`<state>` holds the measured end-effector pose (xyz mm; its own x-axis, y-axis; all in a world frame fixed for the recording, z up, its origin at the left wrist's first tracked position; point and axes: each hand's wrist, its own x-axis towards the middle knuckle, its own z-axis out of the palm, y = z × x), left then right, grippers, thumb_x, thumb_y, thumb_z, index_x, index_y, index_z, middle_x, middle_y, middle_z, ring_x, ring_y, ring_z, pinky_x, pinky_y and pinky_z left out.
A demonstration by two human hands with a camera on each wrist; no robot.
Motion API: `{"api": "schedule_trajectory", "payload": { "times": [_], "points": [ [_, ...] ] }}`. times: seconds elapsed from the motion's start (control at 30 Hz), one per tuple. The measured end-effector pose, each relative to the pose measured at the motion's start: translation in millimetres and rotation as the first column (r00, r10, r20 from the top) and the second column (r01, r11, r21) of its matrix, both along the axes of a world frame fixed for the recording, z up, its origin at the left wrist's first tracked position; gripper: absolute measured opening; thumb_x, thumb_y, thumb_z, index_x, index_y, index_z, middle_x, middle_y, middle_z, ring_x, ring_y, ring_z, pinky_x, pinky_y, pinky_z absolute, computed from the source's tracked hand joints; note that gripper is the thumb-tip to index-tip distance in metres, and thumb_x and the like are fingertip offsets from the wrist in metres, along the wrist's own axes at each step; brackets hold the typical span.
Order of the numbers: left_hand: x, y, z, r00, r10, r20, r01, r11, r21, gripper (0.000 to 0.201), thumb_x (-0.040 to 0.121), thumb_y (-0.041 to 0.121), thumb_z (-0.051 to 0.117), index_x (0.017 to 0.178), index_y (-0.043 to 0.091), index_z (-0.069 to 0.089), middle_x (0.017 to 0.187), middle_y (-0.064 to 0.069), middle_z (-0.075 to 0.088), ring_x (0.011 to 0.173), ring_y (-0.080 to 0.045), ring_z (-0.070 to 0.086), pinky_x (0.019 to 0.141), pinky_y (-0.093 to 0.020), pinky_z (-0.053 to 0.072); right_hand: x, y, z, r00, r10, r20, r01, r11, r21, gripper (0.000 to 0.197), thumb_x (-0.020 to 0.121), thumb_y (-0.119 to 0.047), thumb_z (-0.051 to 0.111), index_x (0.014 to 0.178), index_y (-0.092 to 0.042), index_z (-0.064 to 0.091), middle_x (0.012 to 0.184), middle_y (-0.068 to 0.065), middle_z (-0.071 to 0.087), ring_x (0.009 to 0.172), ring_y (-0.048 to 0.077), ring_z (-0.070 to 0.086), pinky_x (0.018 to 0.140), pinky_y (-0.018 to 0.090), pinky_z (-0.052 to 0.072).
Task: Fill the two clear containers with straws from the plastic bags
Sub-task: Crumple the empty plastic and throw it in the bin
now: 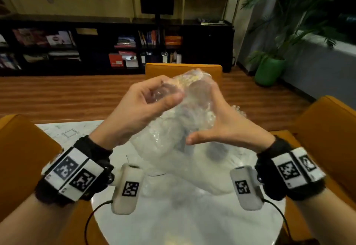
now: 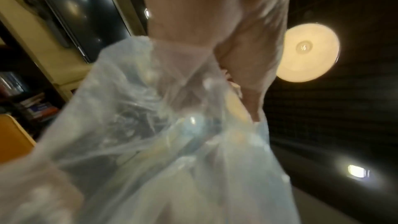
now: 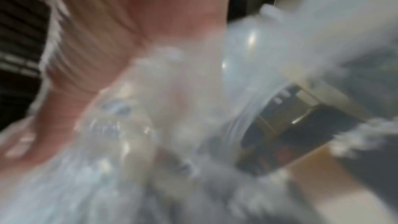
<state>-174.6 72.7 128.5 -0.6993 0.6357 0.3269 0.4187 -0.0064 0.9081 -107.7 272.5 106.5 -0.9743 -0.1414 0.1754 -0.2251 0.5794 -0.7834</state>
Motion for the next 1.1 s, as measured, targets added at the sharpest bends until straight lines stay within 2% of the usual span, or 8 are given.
{"api": "schedule_trajectory", "payload": {
  "times": [0.1, 0.2, 0.4, 0.6, 0.77, 0.9, 1.0, 1.1],
  "points": [
    [-3, -9, 9, 0.985, 0.17, 0.032, -0.173, 0.972, 0.156, 0.016, 0.081, 0.025, 0.064, 0.095, 0.015, 0.066, 0.092, 0.001, 0.07, 0.084, -0.012, 0.067, 0.072, -0.024, 0.057, 10, 23, -26, 0.99, -0.056, 0.133, 0.059, 0.998, -0.024, 0.049, 0.073, -0.019, 0.084, 0.118, -0.017, 0.068, 0.113, 0.0, 0.073, 0.101, 0.011, 0.069, 0.1, 0.036, 0.051],
    [-14, -30, -6, 0.947, 0.235, 0.217, -0.266, 0.956, 0.125, 0.022, 0.09, 0.033, 0.057, 0.106, 0.021, 0.066, 0.099, 0.005, 0.073, 0.094, -0.014, 0.069, 0.083, -0.033, 0.056, 23, 48, -29, 0.987, -0.071, 0.144, 0.108, 0.957, -0.27, 0.017, 0.076, -0.015, 0.075, 0.092, -0.008, 0.075, 0.087, 0.005, 0.078, 0.086, 0.019, 0.073, 0.091, 0.029, 0.055],
    [-1, -50, -51, 0.838, 0.186, 0.512, -0.172, 0.982, -0.076, 0.102, 0.035, 0.059, 0.09, 0.124, 0.016, 0.062, 0.107, -0.007, 0.073, 0.081, -0.019, 0.071, 0.068, -0.032, 0.059, 29, 43, -34, 0.99, 0.013, 0.138, 0.048, 0.902, -0.428, 0.014, 0.082, -0.023, 0.063, 0.088, -0.014, 0.072, 0.084, 0.009, 0.075, 0.074, 0.012, 0.07, 0.072, 0.02, 0.055],
    [-11, -85, -65, 0.748, 0.433, 0.503, -0.459, 0.885, -0.079, 0.047, 0.078, 0.036, 0.07, 0.121, 0.018, 0.062, 0.118, -0.006, 0.064, 0.09, -0.021, 0.055, 0.073, -0.029, 0.049, 26, 25, -65, 0.961, 0.015, 0.274, 0.112, 0.89, -0.442, 0.017, 0.079, -0.018, 0.07, 0.092, -0.006, 0.071, 0.079, 0.001, 0.073, 0.073, 0.013, 0.07, 0.076, 0.025, 0.057],
    [-3, -94, -98, 0.634, 0.773, -0.028, -0.76, 0.617, -0.203, 0.028, 0.09, 0.036, 0.063, 0.117, 0.031, 0.056, 0.127, 0.005, 0.046, 0.101, -0.016, 0.055, 0.076, -0.021, 0.044, 15, 4, -132, 0.893, -0.191, 0.408, 0.298, 0.93, -0.216, 0.038, 0.084, -0.015, 0.074, 0.118, -0.012, 0.058, 0.113, 0.013, 0.066, 0.094, 0.027, 0.07, 0.087, 0.046, 0.057],
    [17, -76, -149, 0.913, 0.407, -0.001, -0.369, 0.827, -0.424, 0.034, 0.084, 0.04, 0.067, 0.117, 0.036, 0.059, 0.128, 0.009, 0.051, 0.114, -0.01, 0.054, 0.094, -0.03, 0.049, 7, -12, -162, 0.796, -0.329, 0.509, 0.408, 0.912, -0.049, 0.087, 0.075, -0.039, 0.08, 0.146, -0.024, 0.033, 0.141, 0.009, 0.046, 0.123, 0.025, 0.053, 0.096, 0.034, 0.046],
    [15, -67, -196, 0.969, 0.212, 0.124, -0.076, 0.739, -0.669, 0.091, 0.069, 0.057, 0.075, 0.145, 0.044, 0.028, 0.156, 0.005, 0.018, 0.141, -0.016, 0.028, 0.113, -0.035, 0.028, -6, -26, -184, 0.741, -0.344, 0.576, 0.397, 0.917, 0.038, 0.108, 0.063, -0.055, 0.083, 0.15, -0.022, 0.027, 0.146, 0.003, 0.038, 0.136, 0.024, 0.04, 0.108, 0.037, 0.037],
    [10, -60, -229, 0.971, 0.198, 0.133, -0.018, 0.617, -0.787, 0.132, 0.057, 0.056, 0.084, 0.146, 0.051, -0.014, 0.159, 0.003, -0.024, 0.149, -0.028, -0.001, 0.117, -0.055, 0.012, -20, -45, -210, 0.738, -0.288, 0.611, 0.389, 0.921, -0.035, 0.079, 0.057, -0.058, 0.084, 0.122, -0.019, 0.061, 0.126, 0.002, 0.062, 0.115, 0.019, 0.06, 0.102, 0.039, 0.048]
  ]
}}
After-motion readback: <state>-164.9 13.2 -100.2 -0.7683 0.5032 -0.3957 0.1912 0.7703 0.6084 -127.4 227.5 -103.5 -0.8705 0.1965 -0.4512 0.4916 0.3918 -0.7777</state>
